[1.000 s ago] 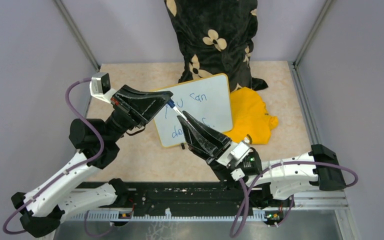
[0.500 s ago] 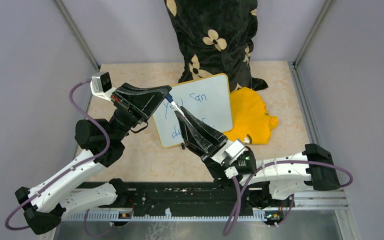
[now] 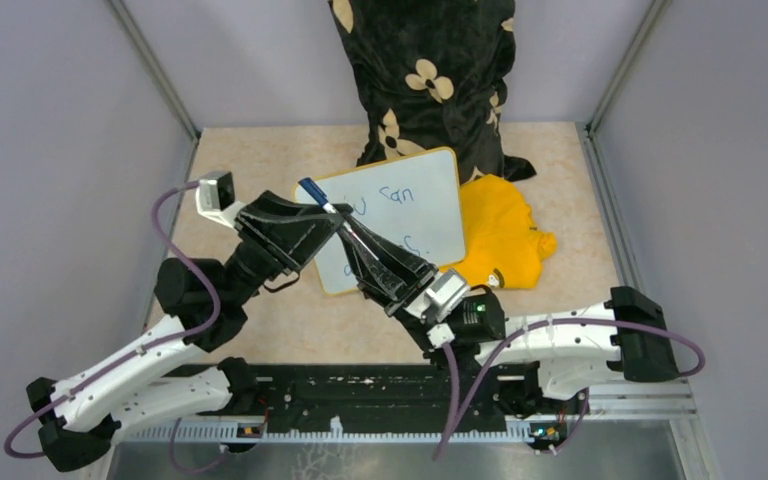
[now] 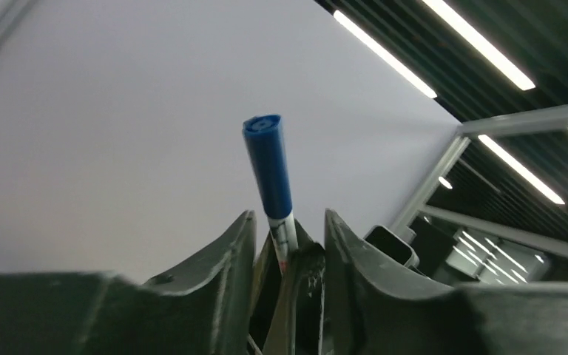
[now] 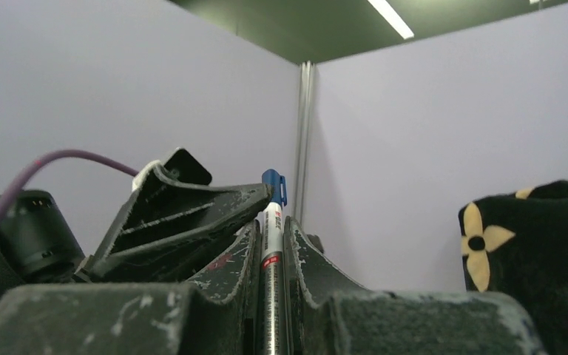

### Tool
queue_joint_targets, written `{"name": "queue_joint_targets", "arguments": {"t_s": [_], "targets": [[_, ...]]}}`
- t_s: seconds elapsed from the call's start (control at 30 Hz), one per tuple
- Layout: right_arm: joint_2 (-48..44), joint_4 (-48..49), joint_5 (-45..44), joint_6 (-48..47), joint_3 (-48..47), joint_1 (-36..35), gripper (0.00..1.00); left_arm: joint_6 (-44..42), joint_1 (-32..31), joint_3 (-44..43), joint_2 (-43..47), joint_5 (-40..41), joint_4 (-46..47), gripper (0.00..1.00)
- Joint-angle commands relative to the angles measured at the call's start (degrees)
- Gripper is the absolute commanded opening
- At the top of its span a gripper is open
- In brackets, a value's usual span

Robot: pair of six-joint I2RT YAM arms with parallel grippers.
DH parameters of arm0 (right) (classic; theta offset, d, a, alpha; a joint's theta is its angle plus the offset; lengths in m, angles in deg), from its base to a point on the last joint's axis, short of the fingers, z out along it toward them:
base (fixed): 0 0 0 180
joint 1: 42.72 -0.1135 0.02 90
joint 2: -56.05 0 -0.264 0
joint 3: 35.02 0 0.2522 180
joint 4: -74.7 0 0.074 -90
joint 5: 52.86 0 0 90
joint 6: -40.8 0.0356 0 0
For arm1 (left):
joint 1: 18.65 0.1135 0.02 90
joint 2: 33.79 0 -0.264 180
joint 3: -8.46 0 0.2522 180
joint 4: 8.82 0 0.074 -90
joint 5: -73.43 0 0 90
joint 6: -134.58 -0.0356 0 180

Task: Write a sentence on the whiteboard
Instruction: Close the whiteboard marker at the center of the board.

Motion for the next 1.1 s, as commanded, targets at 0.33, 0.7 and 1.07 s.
{"name": "queue_joint_targets", "arguments": {"t_s": [0.33,0.7,1.07], "targets": [[-6.3,-9.1,1.8,6.9,3.3,1.6,0.0,-5.2,-2.0,5.5,6.9,5.4,-11.4,0.79],[-8.4,-11.4,3.8,13.8,5.0,1.6,0.0,-6.2,-2.0,4.5,6.8,8.5,-8.8,0.58],[-8.8,-11.2,1.9,15.4,6.7,1.6,0.0,-5.5,-2.0,5.0,6.0,6.2,-7.6,0.16]]}}
